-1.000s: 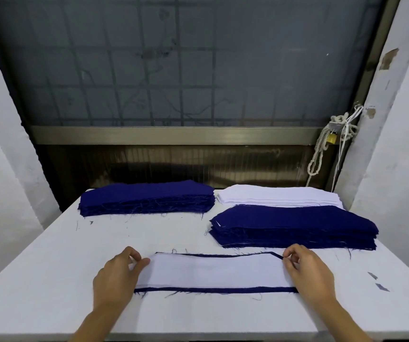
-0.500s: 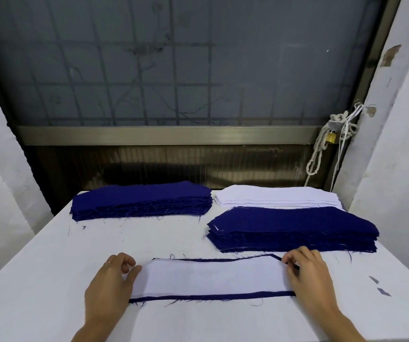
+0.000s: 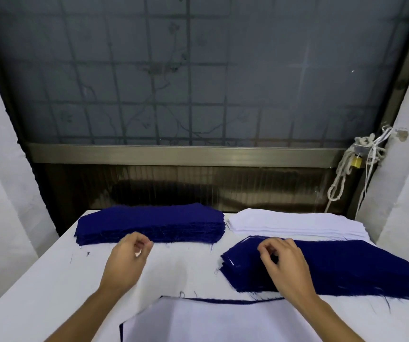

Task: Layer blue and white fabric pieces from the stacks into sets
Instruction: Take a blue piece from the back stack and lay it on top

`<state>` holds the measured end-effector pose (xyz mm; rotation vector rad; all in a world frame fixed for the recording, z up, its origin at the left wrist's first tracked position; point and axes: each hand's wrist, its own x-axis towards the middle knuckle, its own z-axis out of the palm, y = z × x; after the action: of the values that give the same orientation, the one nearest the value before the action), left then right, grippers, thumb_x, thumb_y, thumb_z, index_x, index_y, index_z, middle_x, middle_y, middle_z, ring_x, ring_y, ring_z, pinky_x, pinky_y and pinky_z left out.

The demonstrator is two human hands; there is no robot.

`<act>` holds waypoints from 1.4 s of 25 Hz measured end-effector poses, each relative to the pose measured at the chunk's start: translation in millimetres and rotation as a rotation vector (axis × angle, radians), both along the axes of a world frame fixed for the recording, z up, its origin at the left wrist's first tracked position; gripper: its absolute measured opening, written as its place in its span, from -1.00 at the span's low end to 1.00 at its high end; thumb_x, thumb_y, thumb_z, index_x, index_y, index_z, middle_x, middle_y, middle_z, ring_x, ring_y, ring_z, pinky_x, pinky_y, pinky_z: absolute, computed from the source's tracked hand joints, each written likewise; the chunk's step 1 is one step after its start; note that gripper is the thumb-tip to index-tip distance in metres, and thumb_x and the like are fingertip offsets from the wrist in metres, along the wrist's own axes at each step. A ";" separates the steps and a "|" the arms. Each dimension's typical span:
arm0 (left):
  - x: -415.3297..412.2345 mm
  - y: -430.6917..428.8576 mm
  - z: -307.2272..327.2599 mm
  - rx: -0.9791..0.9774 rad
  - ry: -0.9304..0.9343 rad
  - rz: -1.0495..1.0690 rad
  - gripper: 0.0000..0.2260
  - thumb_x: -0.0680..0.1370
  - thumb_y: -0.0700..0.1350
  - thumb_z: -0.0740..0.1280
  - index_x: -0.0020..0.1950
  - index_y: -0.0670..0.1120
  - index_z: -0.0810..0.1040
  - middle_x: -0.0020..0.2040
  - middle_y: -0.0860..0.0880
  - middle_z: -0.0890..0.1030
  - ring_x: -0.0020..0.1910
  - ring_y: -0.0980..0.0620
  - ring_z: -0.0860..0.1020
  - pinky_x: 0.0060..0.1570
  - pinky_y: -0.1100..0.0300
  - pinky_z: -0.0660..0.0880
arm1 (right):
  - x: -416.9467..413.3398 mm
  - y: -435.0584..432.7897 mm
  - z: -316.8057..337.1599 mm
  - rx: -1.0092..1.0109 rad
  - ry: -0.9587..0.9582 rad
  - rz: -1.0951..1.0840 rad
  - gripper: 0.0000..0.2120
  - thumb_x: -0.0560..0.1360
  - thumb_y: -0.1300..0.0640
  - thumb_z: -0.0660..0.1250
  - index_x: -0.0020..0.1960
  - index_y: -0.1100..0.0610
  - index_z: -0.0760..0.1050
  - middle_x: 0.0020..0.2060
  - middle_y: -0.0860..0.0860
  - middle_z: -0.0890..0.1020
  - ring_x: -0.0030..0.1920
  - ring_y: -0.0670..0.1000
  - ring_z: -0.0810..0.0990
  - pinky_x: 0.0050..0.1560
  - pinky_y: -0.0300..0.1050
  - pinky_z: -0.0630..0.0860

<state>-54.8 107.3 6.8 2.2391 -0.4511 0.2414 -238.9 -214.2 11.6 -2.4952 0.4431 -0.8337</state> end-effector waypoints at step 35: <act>172.7 -19.4 22.8 0.514 0.050 -0.372 -0.58 0.45 0.40 0.36 0.18 0.39 0.26 0.13 0.25 0.52 0.16 0.17 0.38 0.11 0.08 0.42 | 260.4 26.1 16.0 -0.123 0.330 0.336 -0.83 0.58 -0.09 0.37 0.12 -0.08 0.62 -0.01 -0.17 0.53 0.15 -0.04 0.44 0.26 -0.04 0.40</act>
<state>117.9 87.9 29.6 2.5837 -0.9769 -0.1433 21.5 -188.2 27.6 -2.7250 0.0712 -0.3276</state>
